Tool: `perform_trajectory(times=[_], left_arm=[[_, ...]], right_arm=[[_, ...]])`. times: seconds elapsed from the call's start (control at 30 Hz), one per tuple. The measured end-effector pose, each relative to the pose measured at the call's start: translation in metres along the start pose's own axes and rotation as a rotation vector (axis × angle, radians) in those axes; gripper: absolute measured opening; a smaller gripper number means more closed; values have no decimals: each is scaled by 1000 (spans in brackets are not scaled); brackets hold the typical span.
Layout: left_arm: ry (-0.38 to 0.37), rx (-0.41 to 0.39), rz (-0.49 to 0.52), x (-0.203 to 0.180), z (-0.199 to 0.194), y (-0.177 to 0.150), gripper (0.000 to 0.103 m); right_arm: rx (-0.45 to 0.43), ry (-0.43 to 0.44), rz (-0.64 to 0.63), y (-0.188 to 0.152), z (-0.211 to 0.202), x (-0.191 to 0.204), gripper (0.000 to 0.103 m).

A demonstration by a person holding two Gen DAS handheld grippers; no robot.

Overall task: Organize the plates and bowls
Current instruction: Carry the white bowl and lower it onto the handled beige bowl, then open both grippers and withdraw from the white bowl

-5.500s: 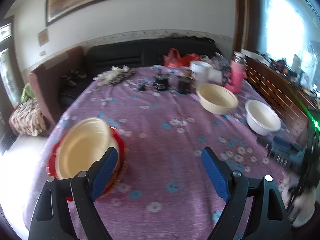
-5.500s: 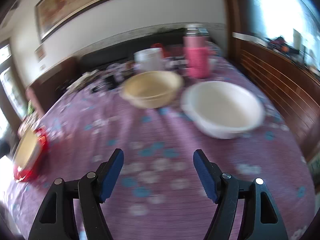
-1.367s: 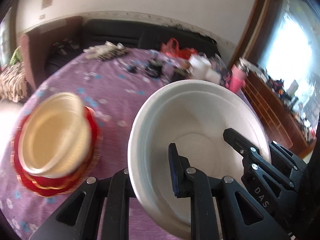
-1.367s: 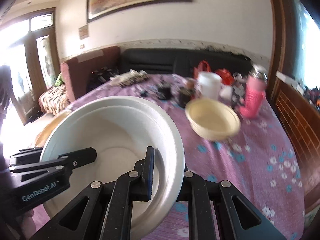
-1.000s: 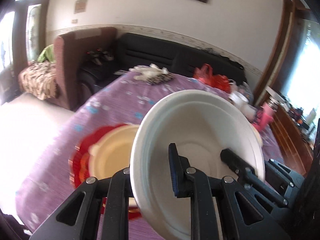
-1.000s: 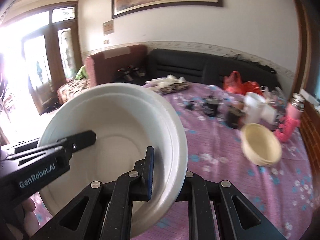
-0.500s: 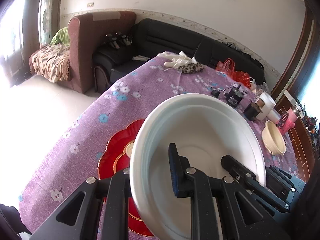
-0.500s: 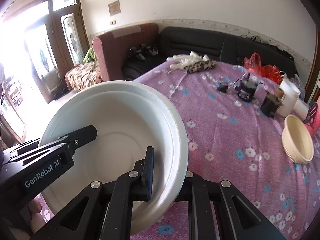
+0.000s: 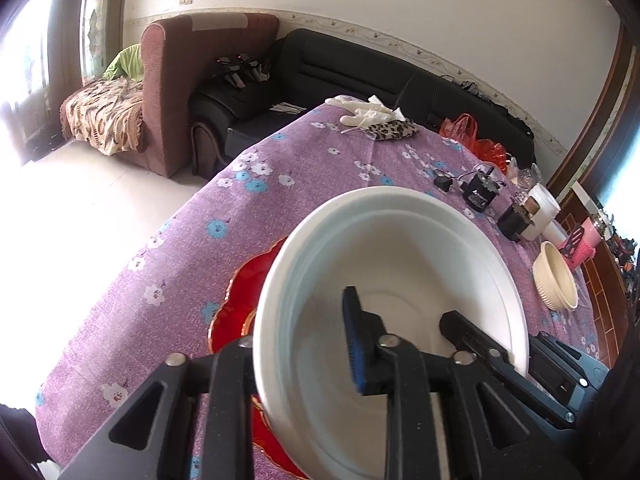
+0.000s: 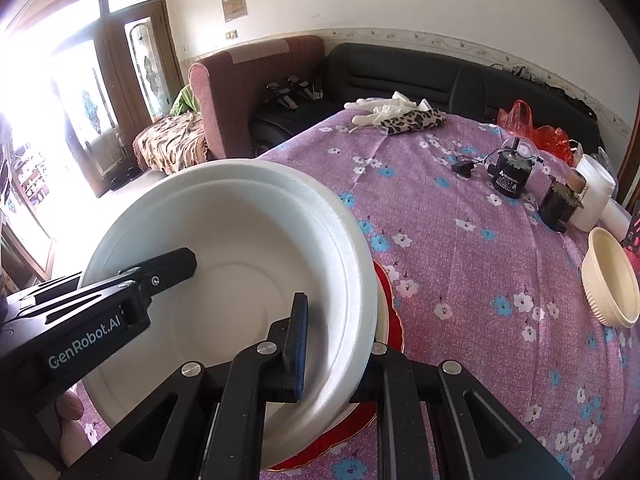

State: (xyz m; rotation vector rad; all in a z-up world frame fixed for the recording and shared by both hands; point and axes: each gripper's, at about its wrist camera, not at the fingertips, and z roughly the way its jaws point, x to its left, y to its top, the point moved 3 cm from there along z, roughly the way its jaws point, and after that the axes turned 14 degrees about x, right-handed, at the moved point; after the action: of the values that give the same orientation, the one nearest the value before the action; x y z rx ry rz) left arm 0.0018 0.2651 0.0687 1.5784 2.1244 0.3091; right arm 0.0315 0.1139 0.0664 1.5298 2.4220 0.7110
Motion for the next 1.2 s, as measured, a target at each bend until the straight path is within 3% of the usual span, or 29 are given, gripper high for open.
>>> perform_trajectory(times=[0.1,0.17,0.27,0.43,0.63,0.87,1.2], left_arm=[[4,-41,5,-3,-9,0,57],[6,-65,13,-5,-17,0,66],[4,-116,19,-4,-32,1,72],[-39,-172,-5,-1,-50,4,76],[-72,-202,37,-11,-64,-11,77],[-82,-247,110,-29,-82,-37,81],[-95,-244,140,-43,-89,-57,82]], right_arm=[[-10,-12,1,-1,-1,1,17],[-26,-20,2,-1,-4,2,34],[-57,-5,5,-2,-9,2,46],[-134,-27,27,-7,-35,-2,53],[-206,-92,61,-35,-78,-18,62],[-209,-141,110,-75,-106,-41,67],[-165,-108,189,-110,-103,-58,67]])
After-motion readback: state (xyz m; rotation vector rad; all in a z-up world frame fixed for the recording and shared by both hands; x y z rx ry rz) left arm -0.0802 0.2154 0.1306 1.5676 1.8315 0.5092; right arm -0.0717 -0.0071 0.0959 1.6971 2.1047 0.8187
